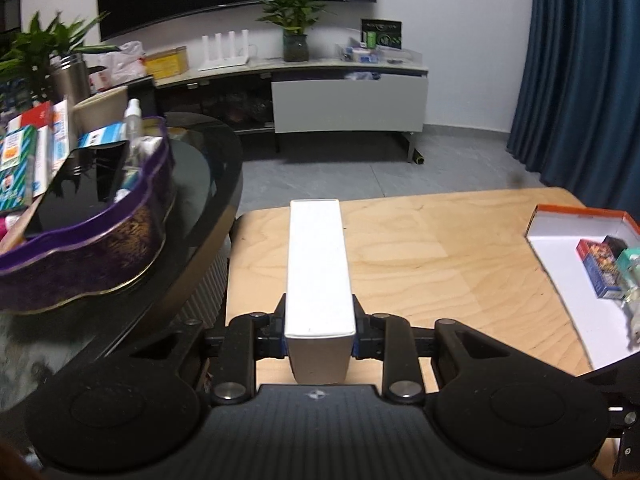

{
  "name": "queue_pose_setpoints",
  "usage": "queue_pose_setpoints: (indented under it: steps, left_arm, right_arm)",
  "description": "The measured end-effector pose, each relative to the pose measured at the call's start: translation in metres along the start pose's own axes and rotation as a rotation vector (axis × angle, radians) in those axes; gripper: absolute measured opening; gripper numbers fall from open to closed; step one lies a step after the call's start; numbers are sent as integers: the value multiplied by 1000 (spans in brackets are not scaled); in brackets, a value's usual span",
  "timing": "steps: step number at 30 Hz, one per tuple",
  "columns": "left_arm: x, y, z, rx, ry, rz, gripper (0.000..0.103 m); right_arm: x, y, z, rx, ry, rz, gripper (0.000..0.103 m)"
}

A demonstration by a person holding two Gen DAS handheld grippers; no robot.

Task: Organize rigid objects
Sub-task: 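Grasp the small white box with the left tool while the right tool grasps the black key fob, then carry the white box and key fob with both tools over the tray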

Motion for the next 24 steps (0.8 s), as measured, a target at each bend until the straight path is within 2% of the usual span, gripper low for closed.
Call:
queue_pose_setpoints:
  steps: [7, 15, 20, 24]
  left_arm:
    - [27, 35, -5, 45, -5, -8, 28]
    - [84, 74, -19, 107, -13, 14, 28]
    - [135, 90, -27, 143, -23, 65, 28]
    - [171, 95, -32, 144, -20, 129, 28]
  right_arm:
    - [9, 69, 6, 156, -103, 87, 44]
    - [36, 161, 12, 321, -232, 271, 44]
    - [63, 222, 21, 420, -317, 383, 44]
    - [82, 263, 32, 458, -355, 487, 44]
Point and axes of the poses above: each gripper's, at about its wrist camera, not at the fingertips, and y roughly against the way its jaws point, x to its right, z to its underside, the point moved 3 cm from there along -y, roughly the way its jaws point, and after that the axes turned 8 degrees about x, right-handed, at the moved point
